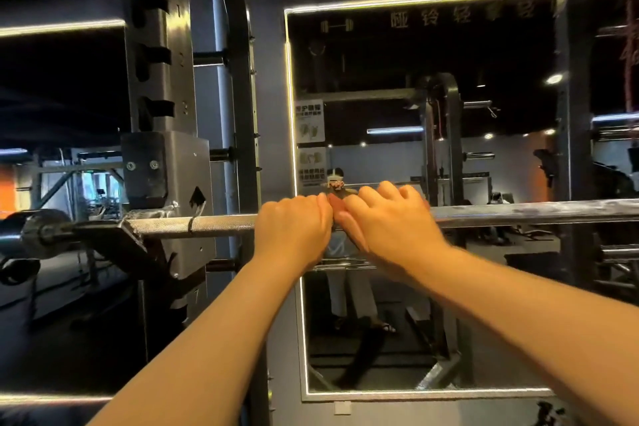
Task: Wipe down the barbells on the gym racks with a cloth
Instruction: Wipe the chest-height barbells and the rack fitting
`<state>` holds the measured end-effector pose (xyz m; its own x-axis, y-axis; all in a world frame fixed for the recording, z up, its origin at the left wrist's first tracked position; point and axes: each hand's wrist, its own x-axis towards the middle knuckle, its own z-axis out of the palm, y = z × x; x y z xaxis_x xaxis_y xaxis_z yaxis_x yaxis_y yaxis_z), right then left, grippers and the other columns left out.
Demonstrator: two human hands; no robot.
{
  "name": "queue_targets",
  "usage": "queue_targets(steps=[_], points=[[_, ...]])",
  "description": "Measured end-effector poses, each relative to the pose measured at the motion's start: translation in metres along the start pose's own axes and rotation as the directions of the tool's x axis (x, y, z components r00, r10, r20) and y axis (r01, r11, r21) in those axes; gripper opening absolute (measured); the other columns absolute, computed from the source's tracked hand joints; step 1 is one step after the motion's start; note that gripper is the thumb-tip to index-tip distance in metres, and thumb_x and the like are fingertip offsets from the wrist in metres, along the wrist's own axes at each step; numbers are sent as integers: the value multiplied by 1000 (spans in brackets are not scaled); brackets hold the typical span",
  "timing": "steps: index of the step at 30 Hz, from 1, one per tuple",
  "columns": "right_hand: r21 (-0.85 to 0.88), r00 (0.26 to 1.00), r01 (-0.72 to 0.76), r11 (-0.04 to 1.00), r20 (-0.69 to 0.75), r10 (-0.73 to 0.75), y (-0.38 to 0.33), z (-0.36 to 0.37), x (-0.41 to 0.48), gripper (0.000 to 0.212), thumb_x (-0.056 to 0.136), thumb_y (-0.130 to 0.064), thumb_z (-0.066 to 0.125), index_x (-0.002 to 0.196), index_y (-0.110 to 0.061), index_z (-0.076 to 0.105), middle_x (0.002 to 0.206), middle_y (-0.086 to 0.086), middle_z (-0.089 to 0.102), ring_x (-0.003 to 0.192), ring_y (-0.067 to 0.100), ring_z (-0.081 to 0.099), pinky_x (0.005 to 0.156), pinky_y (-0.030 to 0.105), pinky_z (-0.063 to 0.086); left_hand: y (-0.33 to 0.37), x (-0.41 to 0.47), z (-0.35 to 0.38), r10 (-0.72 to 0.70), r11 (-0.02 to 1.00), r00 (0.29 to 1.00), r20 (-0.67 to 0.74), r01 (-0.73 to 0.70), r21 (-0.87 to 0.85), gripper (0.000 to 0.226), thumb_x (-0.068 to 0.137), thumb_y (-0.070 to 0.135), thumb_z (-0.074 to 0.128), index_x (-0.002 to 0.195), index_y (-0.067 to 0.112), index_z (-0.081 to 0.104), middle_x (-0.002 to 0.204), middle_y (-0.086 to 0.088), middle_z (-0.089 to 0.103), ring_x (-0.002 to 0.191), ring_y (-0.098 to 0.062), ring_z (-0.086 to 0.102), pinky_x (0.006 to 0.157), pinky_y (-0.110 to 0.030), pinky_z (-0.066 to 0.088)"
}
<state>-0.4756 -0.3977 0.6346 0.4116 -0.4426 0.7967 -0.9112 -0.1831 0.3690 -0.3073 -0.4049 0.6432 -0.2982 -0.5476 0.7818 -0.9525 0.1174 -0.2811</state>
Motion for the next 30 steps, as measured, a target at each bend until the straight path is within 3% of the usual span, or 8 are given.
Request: queue_targets(steps=[4,8,14,17,20,22,26,30], points=[[328,855,-207,922,518,8,15,-31,40,40,111,-45,25,131,-25,54,91,-6,57,93,17,58,89,37,50,0,2,6,-49,999,999,-25,48,-13,32,110,34,26,107,18,53,81,3,48,68,-16,54,65,-31,47],[-20,971,-215,976,104,216,-17,-1,14,24,106,-37,41,113,-25,60,101,-1,64,100,27,58,89,47,45,-1,1,9,-115,992,993,-40,112,-62,42,111,37,21,99,20,57,73,8,45,60,-11,45,64,-28,39],[43,961,-211,977,-176,215,-38,27,-24,42,95,-38,63,133,-21,60,126,8,60,127,37,50,106,53,32,-1,-5,-2,-68,995,998,-6,67,-71,31,109,39,36,106,17,57,99,-2,67,88,-19,66,85,-33,53],[114,992,-109,987,81,100,-9,-14,7,39,106,-52,40,127,-26,61,116,2,64,116,28,56,98,46,42,1,-4,-3,-40,999,999,-16,40,-33,29,110,36,33,105,18,55,94,0,63,84,-18,64,82,-33,53],[324,891,-216,921,450,51,25,-38,40,48,106,-56,31,117,-21,62,96,-1,63,90,17,61,83,32,49,1,-1,3,-47,999,998,-32,47,6,34,110,34,25,101,19,54,79,4,49,68,-14,52,67,-29,46],[292,860,-273,917,500,97,29,-30,44,46,109,-50,28,117,-20,61,92,-1,59,89,18,58,86,34,48,0,1,8,-69,998,997,-34,69,-1,33,110,35,23,95,22,49,71,8,41,59,-10,43,63,-28,40],[129,948,-279,952,192,253,10,-7,24,40,108,-45,26,110,-24,59,84,-1,61,83,21,60,82,40,52,1,1,10,-107,993,992,-65,104,-59,32,110,34,22,87,23,41,65,9,34,59,-11,44,65,-30,45],[60,956,-238,969,-161,245,-19,19,-19,31,102,-40,42,117,-25,64,108,3,64,110,30,54,97,48,37,1,1,12,-111,992,992,-63,107,-70,34,110,37,25,85,23,43,63,10,32,57,-10,41,65,-29,45]])
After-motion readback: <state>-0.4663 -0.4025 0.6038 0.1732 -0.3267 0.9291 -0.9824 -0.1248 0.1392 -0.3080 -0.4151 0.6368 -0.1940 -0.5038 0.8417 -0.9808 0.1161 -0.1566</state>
